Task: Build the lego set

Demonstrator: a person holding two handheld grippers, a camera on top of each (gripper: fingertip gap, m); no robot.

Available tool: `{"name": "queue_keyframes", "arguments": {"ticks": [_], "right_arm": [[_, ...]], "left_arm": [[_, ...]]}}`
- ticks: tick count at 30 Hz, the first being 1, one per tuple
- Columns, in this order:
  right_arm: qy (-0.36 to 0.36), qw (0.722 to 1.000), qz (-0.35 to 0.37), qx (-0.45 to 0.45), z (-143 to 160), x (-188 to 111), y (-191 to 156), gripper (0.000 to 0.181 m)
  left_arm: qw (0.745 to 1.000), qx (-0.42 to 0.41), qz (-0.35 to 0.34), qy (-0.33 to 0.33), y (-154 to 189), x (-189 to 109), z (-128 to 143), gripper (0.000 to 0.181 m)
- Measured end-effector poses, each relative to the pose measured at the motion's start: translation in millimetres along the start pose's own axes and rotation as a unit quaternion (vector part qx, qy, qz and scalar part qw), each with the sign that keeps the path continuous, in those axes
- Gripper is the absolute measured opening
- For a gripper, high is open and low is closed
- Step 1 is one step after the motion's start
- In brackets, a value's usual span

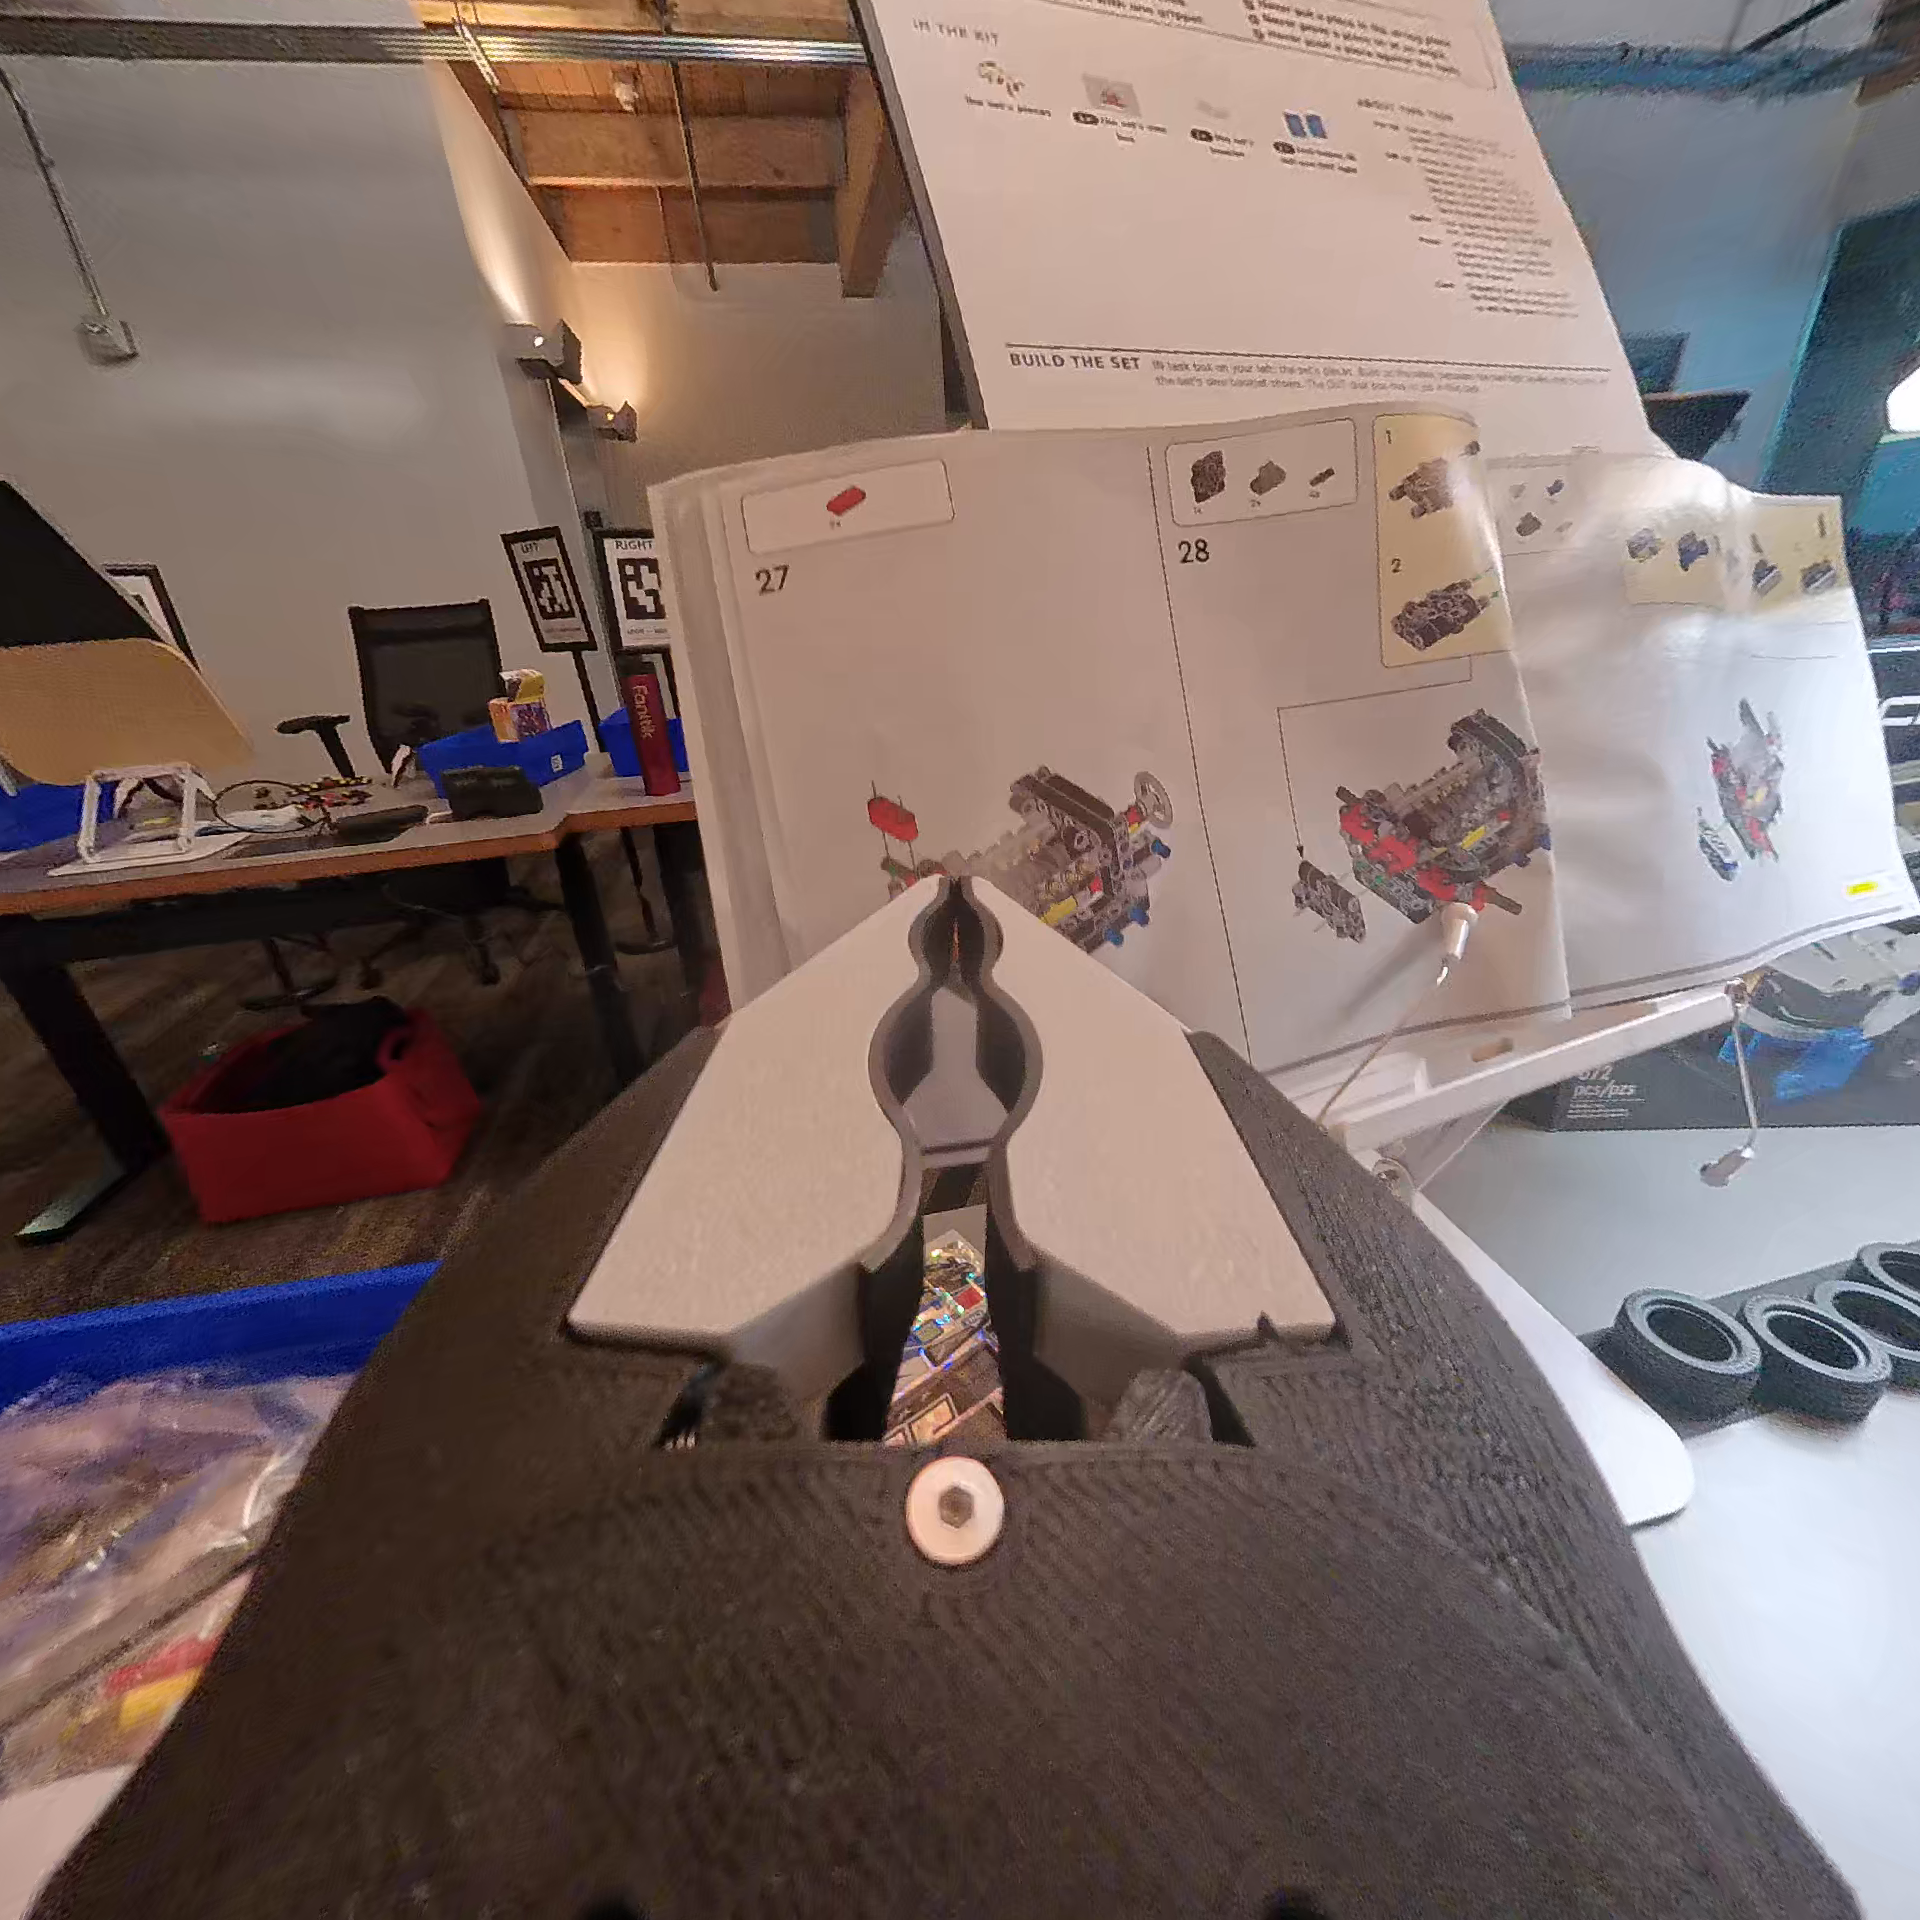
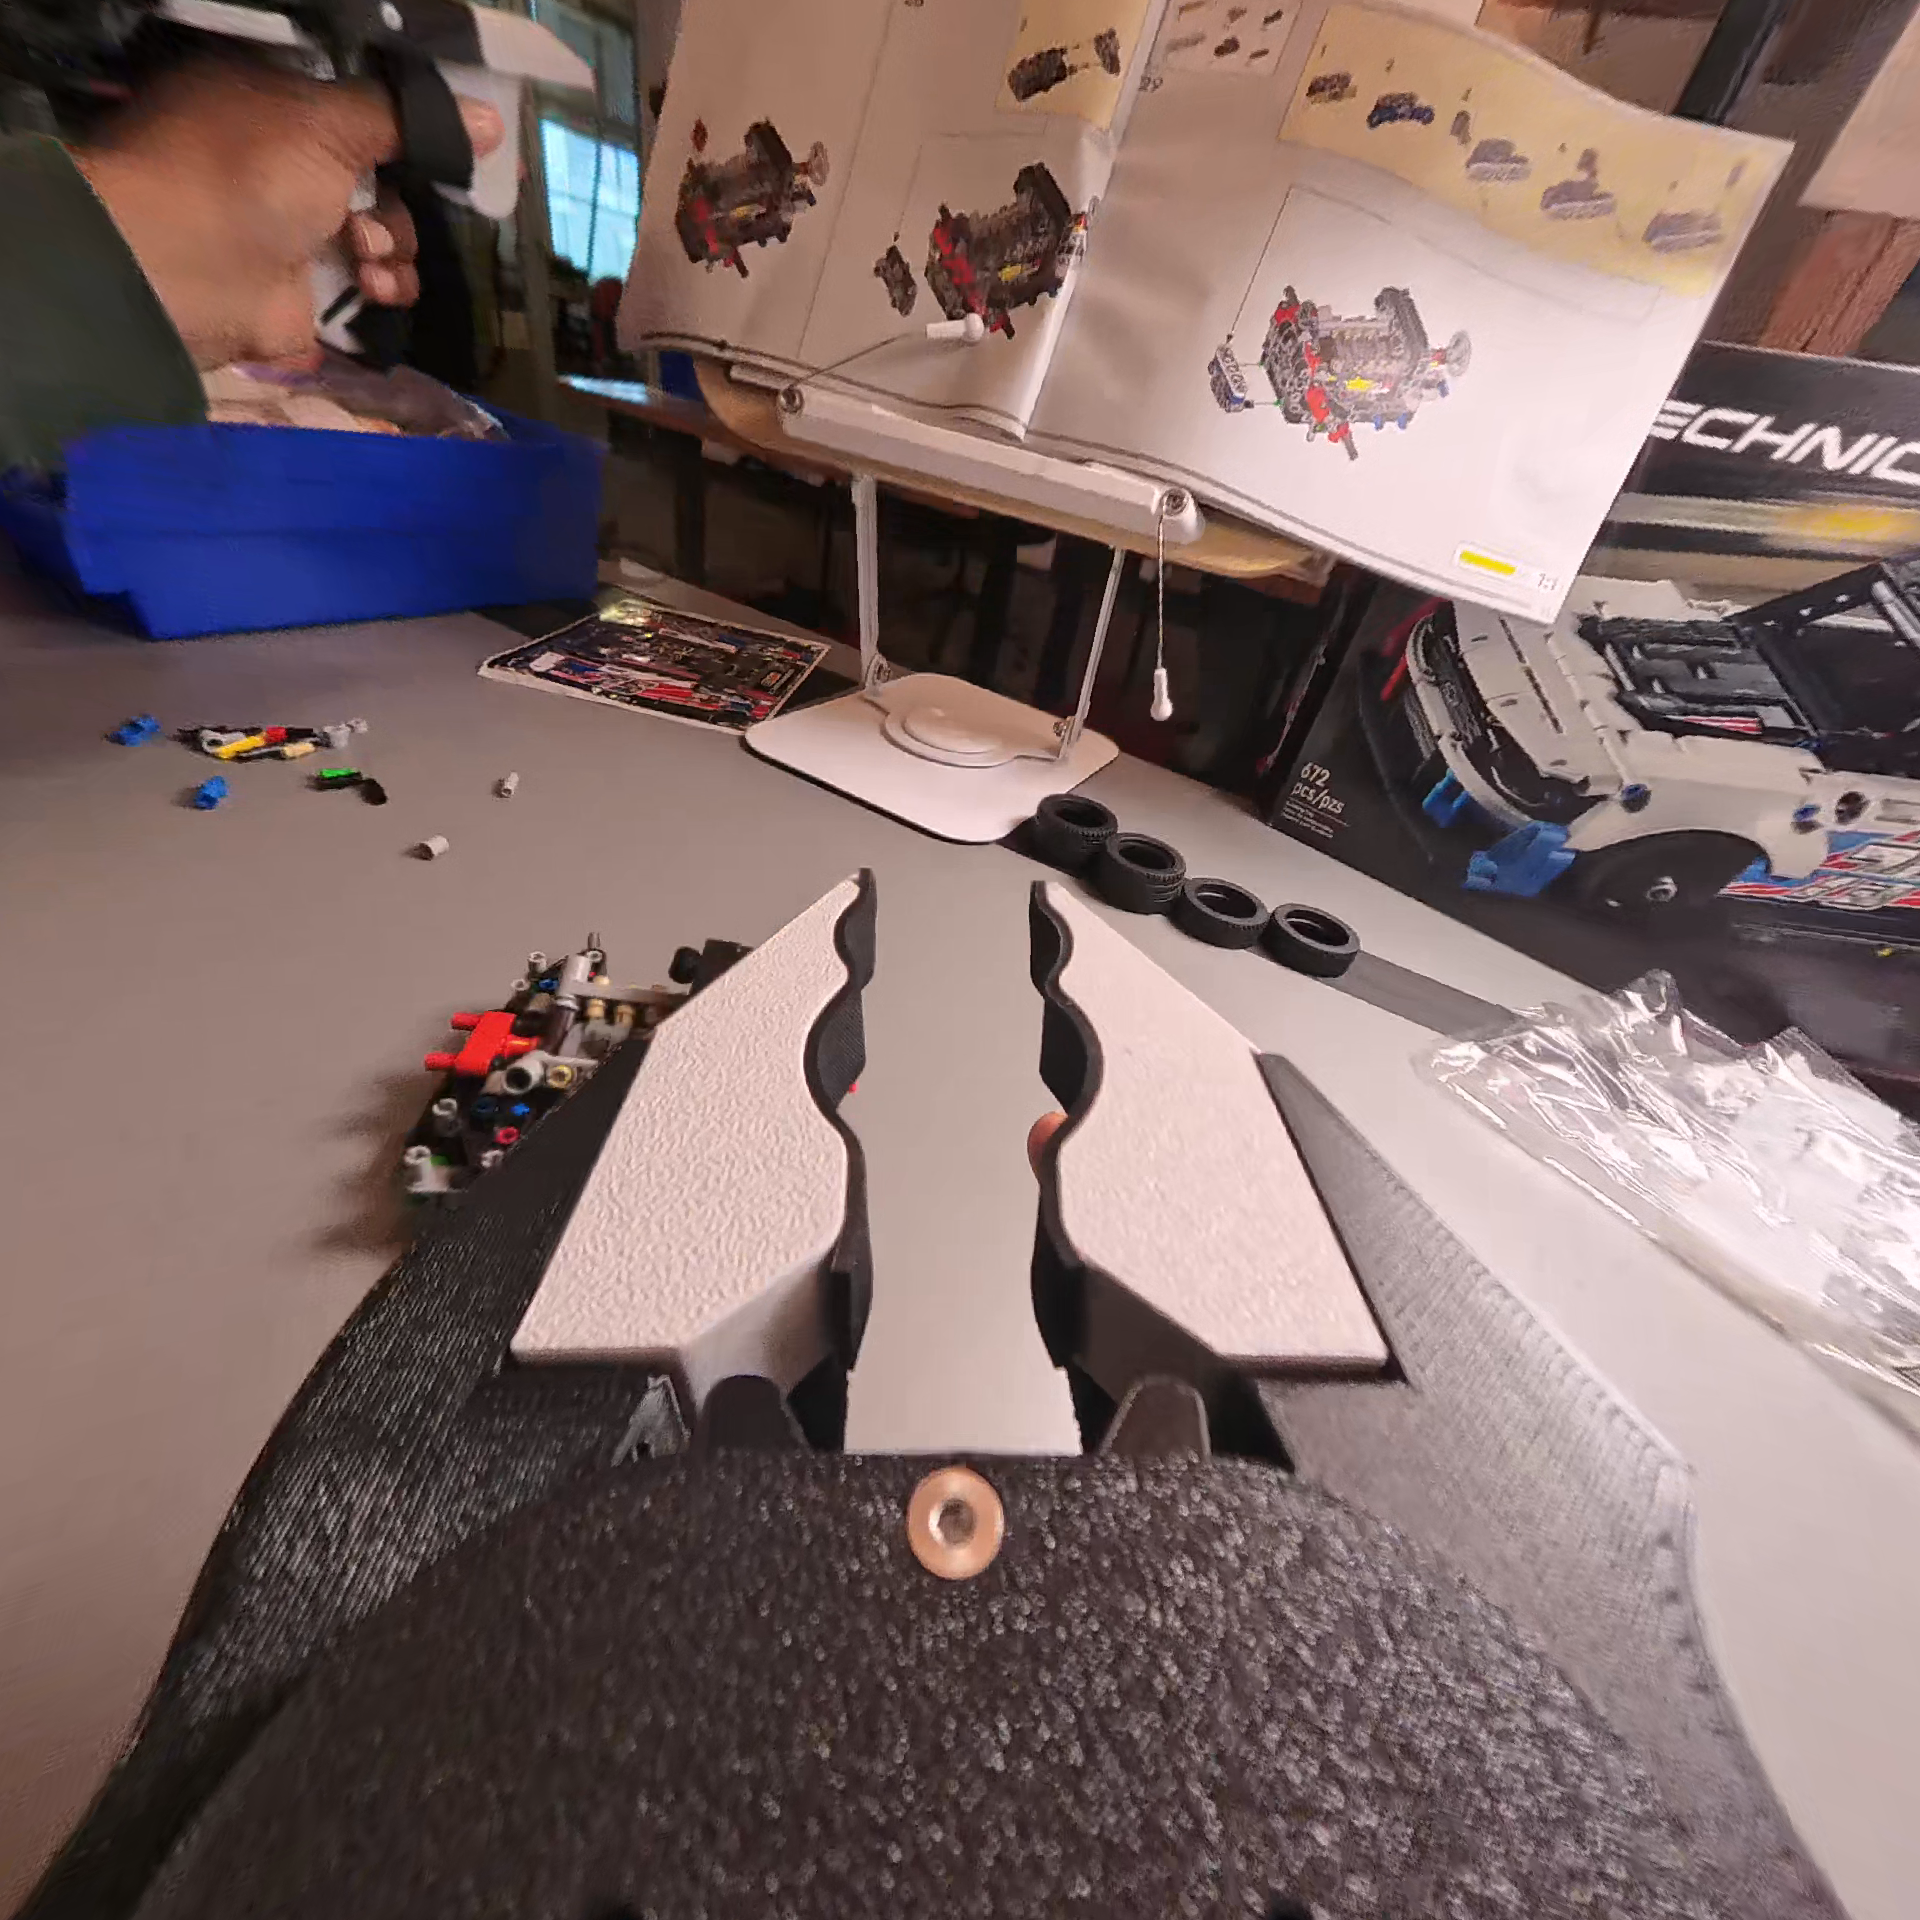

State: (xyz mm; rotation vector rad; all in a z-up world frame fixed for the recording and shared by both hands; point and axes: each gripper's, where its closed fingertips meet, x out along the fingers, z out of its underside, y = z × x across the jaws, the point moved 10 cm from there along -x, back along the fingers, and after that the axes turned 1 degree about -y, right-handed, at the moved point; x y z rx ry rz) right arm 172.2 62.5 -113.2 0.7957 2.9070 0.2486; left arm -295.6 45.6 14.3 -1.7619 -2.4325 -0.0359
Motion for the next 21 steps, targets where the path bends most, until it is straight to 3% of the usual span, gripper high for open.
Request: {"name": "queue_keyframes", "arguments": {"ticks": [7, 21], "right_arm": [[0.032, 0.999, -0.031, 0.024, 1.8, 2.5, 9.7, 0.032], [0.041, 0.999, -0.035, 0.004, 2.3, -2.3, 9.6, 0.032]], "left_arm": [[0.999, -0.015, -0.014, -0.044, -15.9, 27.1, -20.0, 0.000], [0.996, -0.023, 0.005, -0.084, -19.1, 42.2, 0.4, 0.000]]}}
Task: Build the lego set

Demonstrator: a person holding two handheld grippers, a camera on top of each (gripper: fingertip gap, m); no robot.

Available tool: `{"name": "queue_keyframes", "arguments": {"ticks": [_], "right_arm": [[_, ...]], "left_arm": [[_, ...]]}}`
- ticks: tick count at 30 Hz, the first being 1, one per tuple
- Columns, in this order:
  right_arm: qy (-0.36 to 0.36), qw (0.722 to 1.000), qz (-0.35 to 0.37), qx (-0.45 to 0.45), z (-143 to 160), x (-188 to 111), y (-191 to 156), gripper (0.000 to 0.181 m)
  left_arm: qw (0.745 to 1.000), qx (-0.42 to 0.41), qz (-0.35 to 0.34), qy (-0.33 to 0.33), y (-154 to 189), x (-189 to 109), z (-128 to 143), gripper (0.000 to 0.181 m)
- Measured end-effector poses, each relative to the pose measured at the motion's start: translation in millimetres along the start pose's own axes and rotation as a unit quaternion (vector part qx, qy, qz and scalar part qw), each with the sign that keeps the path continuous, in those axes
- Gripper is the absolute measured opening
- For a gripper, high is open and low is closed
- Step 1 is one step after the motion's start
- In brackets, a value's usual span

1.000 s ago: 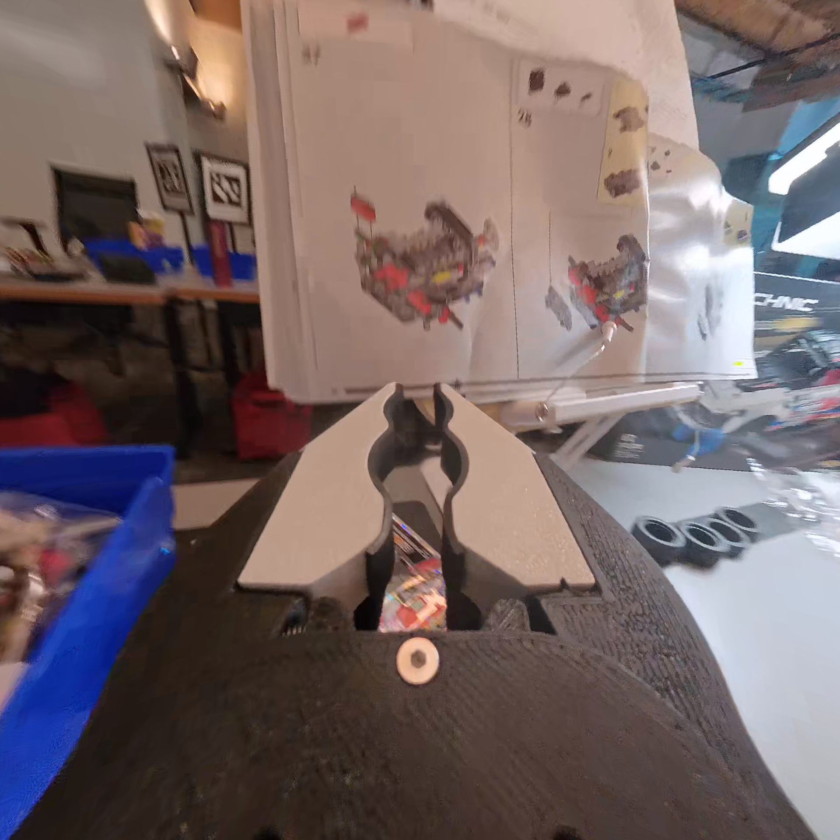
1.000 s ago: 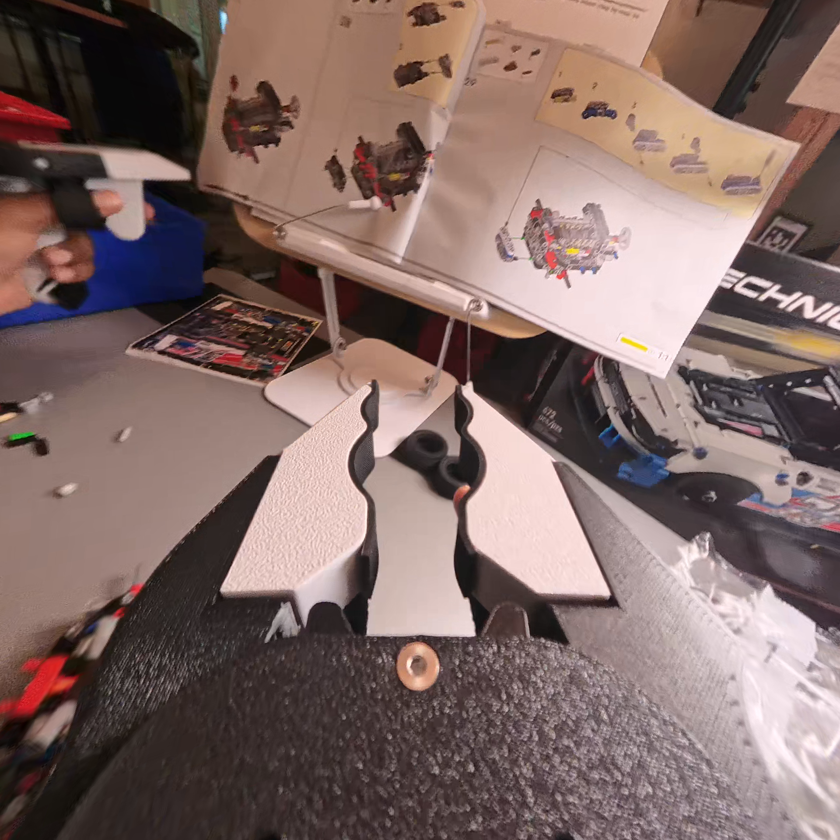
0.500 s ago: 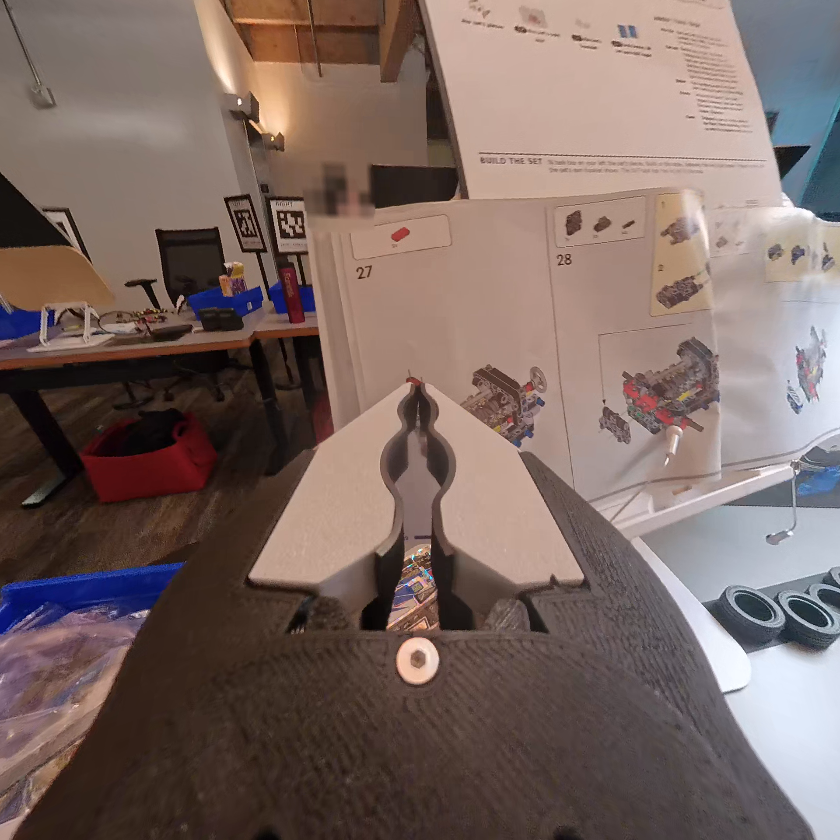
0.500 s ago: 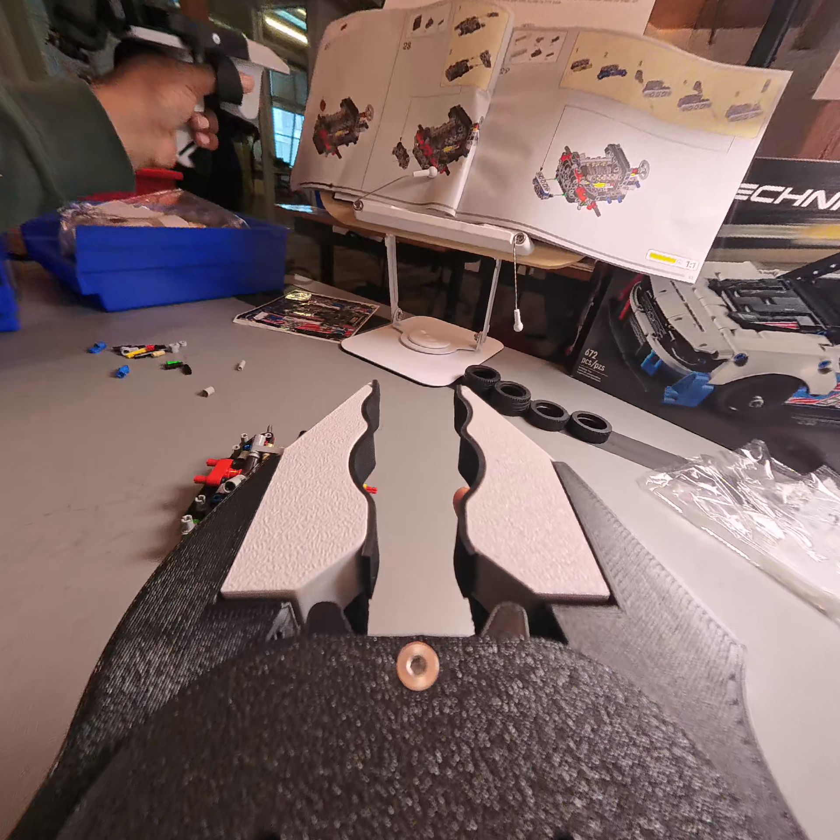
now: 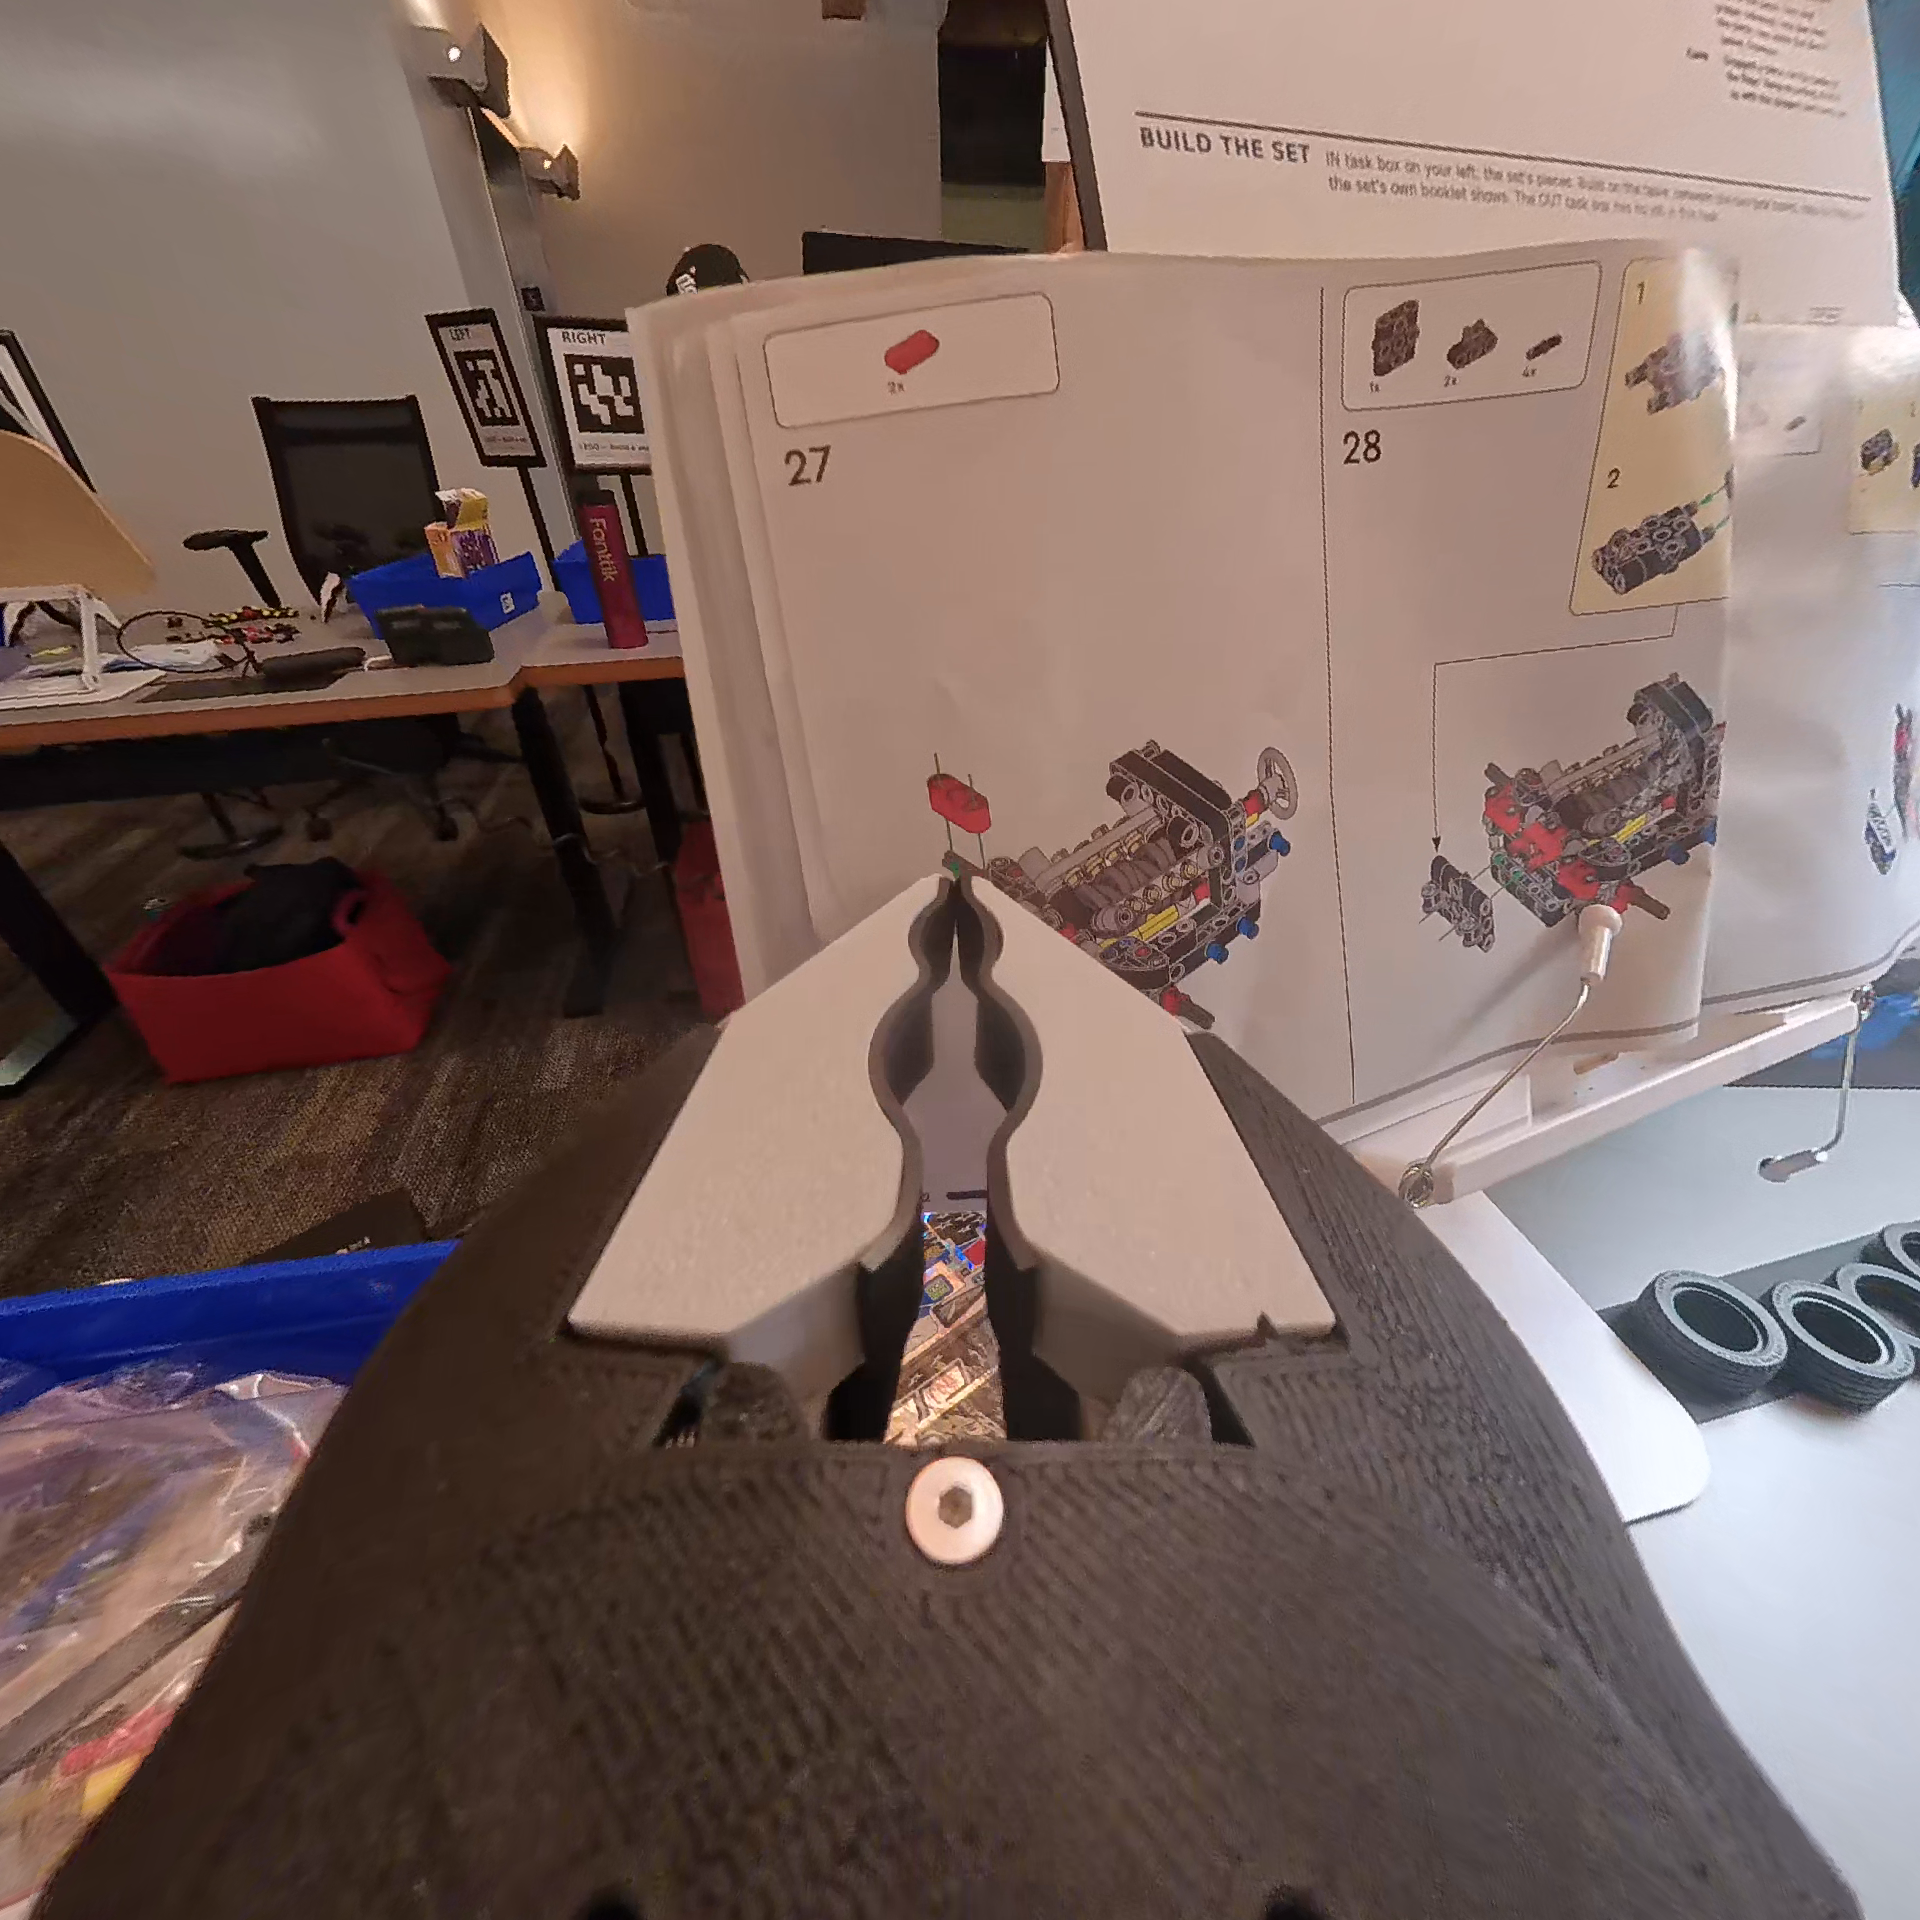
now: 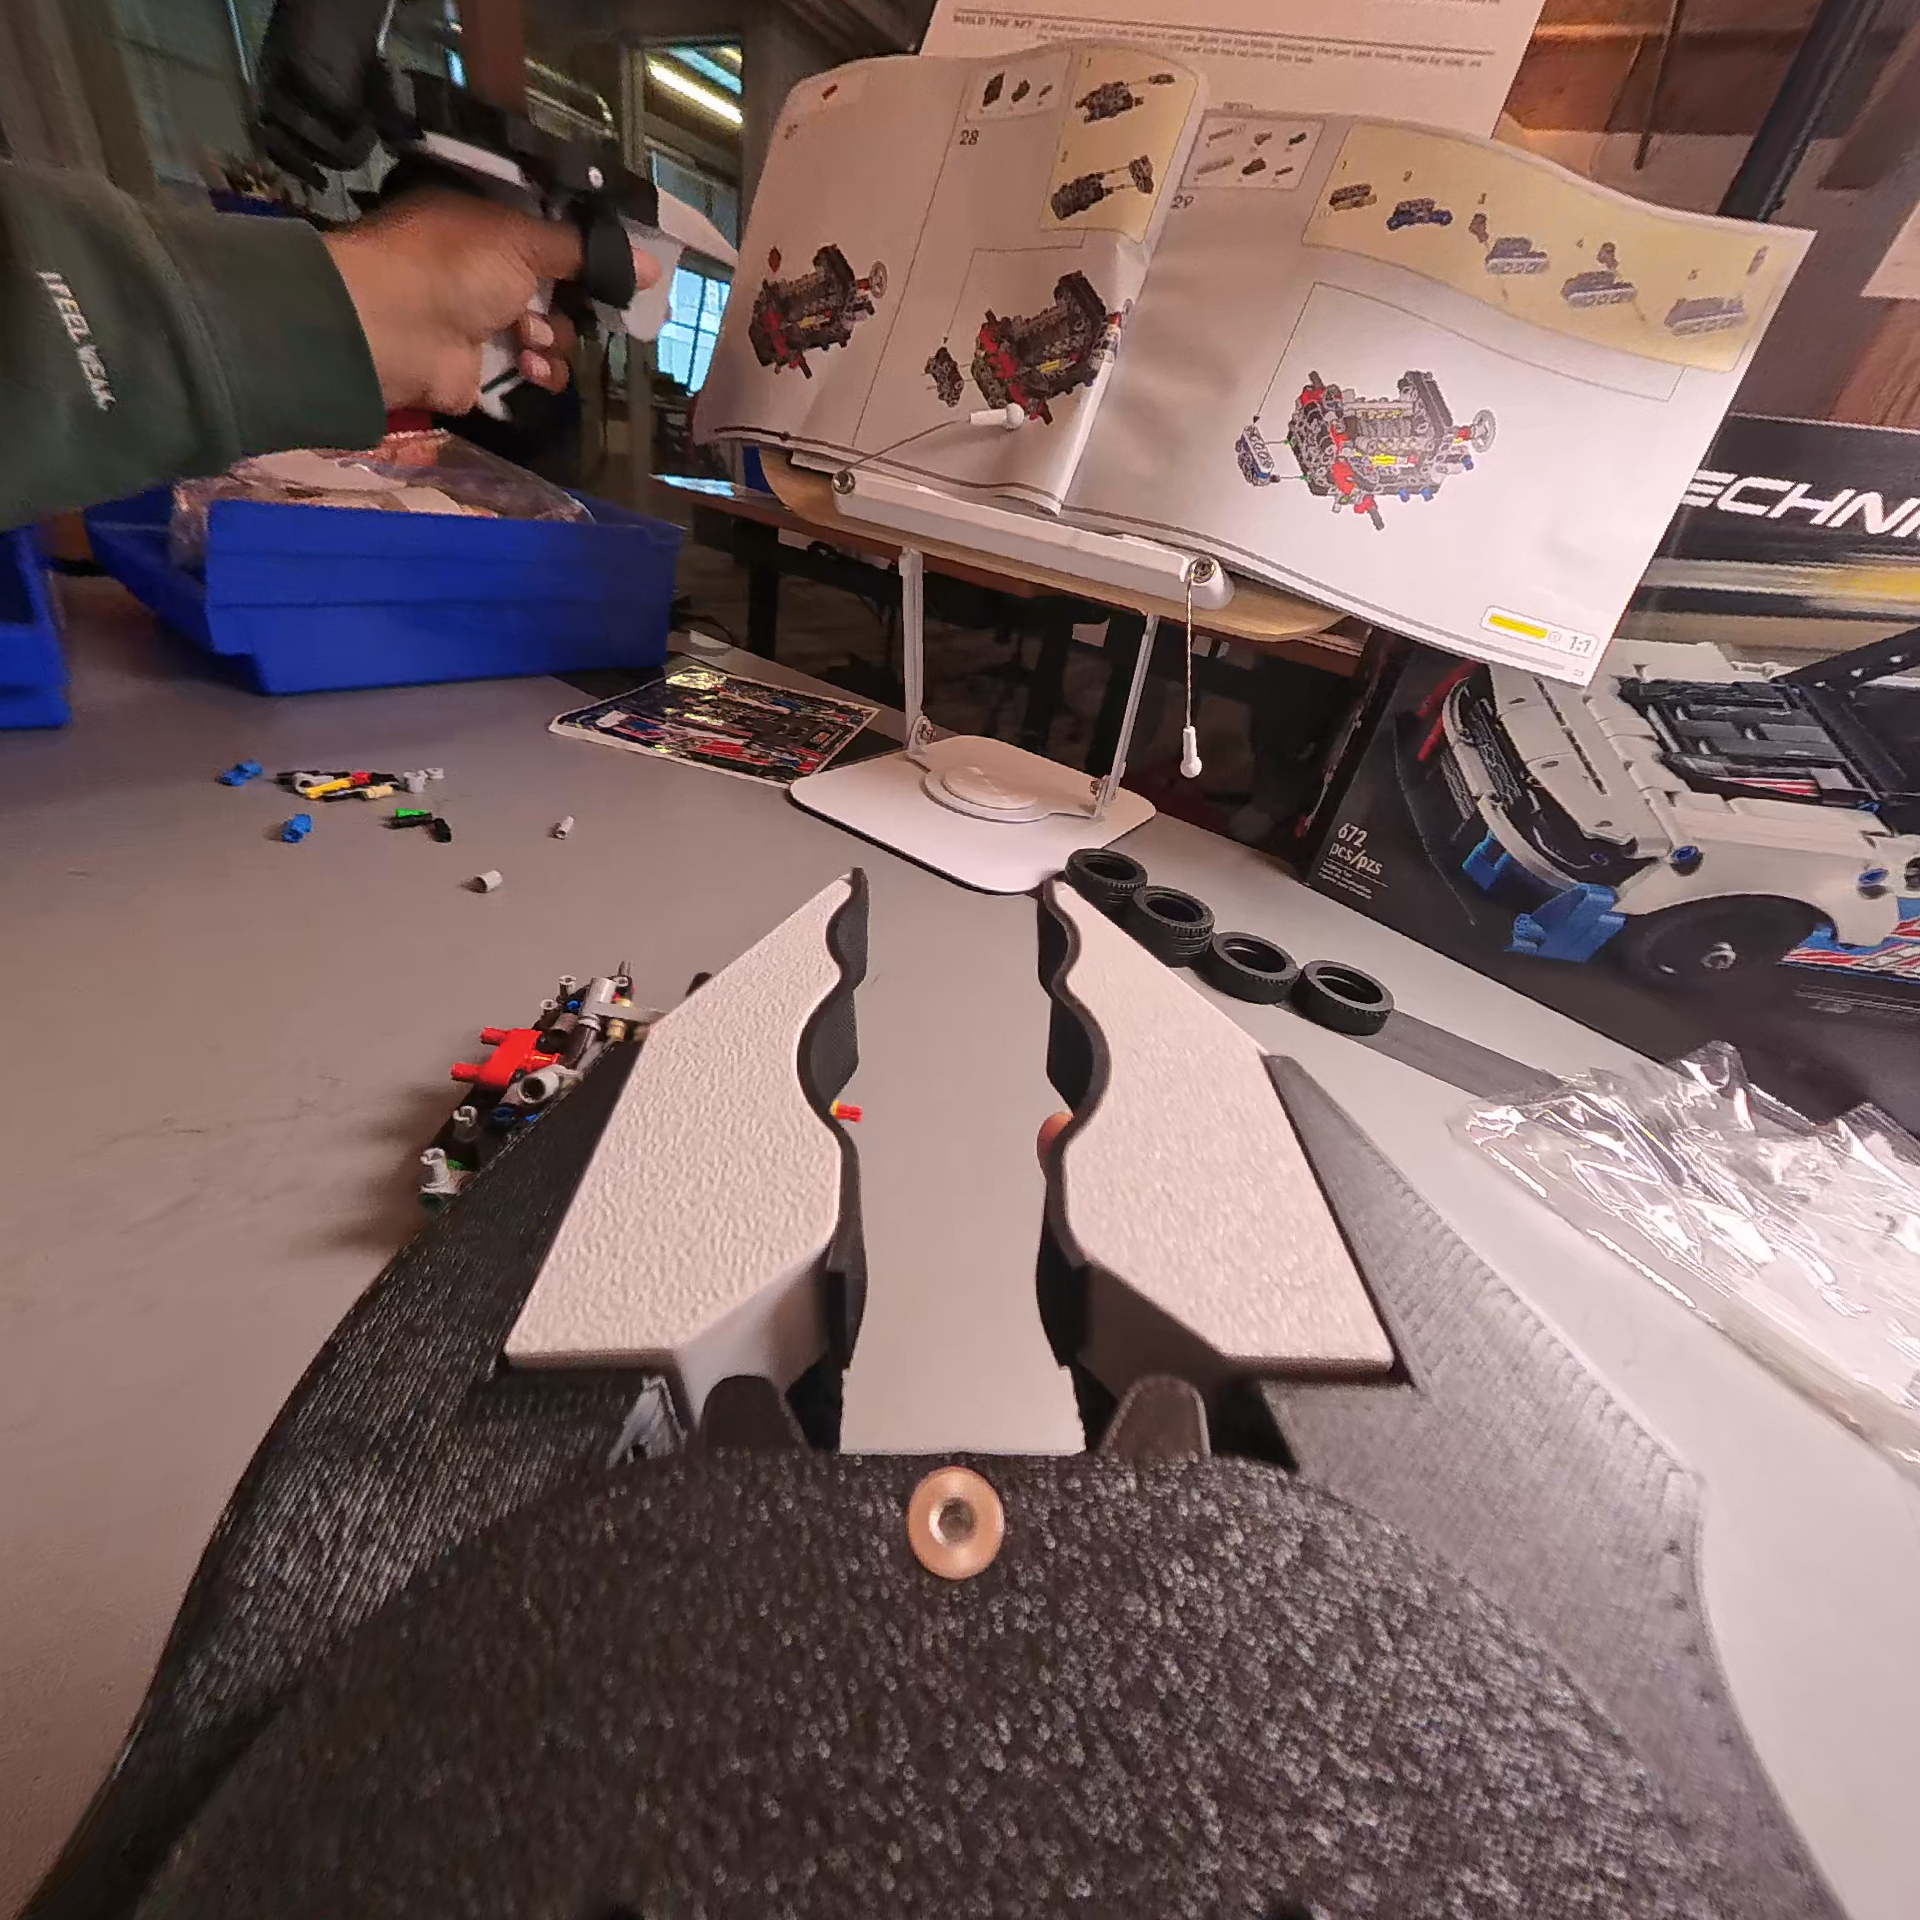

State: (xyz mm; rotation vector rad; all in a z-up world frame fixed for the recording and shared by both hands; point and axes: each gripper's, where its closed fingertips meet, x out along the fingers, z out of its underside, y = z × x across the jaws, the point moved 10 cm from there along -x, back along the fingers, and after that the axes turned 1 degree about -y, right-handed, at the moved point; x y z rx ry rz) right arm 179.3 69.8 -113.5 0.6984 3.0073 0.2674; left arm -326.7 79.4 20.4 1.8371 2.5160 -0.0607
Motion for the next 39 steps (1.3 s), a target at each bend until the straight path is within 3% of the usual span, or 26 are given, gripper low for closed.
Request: {"name": "queue_keyframes", "arguments": {"ticks": [29, 33, 39], "right_arm": [[-0.027, 0.999, 0.038, -0.013, 11.3, 3.6, 4.9, 0.029], [-0.025, 0.999, 0.039, -0.016, 10.7, 3.5, 4.4, 0.029], [-0.023, 0.999, 0.042, -0.017, 10.5, 2.4, 3.9, 0.029]], "left_arm": [[0.999, -0.020, 0.030, 0.010, 4.0, -8.3, 28.4, 0.000], [0.998, -0.030, 0.041, 0.027, 17.2, -29.5, 32.6, 0.000], [0.995, -0.025, 0.093, 0.023, 45.8, -87.5, 49.8, 0.000]]}}
